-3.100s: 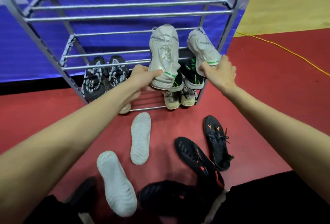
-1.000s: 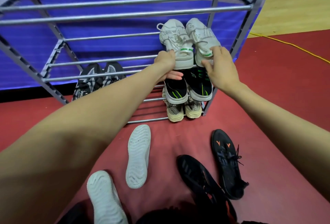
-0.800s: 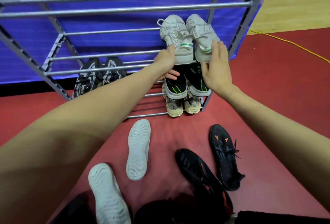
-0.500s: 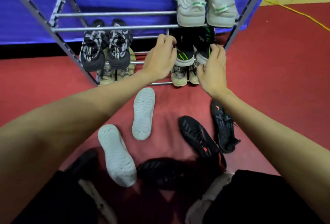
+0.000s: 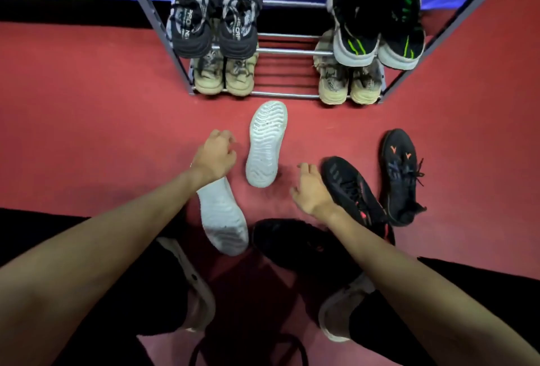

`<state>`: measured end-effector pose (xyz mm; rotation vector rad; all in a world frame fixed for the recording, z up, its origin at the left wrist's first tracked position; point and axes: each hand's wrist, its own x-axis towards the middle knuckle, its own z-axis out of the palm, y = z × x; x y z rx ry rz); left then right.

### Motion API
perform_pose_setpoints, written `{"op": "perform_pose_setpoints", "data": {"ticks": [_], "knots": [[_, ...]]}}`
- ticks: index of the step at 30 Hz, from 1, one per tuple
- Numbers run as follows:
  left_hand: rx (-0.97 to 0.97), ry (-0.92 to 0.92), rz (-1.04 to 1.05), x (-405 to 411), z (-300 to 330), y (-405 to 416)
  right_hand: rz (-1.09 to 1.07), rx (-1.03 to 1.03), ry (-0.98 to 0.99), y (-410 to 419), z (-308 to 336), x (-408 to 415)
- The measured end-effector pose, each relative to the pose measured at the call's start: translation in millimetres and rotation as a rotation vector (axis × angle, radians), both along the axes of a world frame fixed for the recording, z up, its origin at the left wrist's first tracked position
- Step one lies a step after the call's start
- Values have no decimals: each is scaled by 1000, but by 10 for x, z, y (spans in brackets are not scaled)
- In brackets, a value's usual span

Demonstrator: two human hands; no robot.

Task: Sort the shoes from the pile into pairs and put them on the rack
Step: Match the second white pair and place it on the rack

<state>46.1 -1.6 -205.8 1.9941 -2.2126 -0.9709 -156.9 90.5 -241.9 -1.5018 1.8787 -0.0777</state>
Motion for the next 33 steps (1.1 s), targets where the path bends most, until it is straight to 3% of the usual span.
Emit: {"op": "perform_pose_setpoints", "data": {"ticks": [5, 14, 24, 29, 33], "knots": [[82, -85, -69, 366, -266, -54, -121, 106, -108, -198, -327, 396], [110, -405, -638, 654, -697, -273, -581, 178, -272, -526, -759, 690], [267, -294, -351, 626, -862, -375, -829, 281, -565, -674, -646, 571], [288, -334, -320, 641, -790, -387, -893, -39, -526, -629, -311, 492], [331, -289, -343, 619, -581, -442, -696, -272, -262, -535, -64, 366]]}}
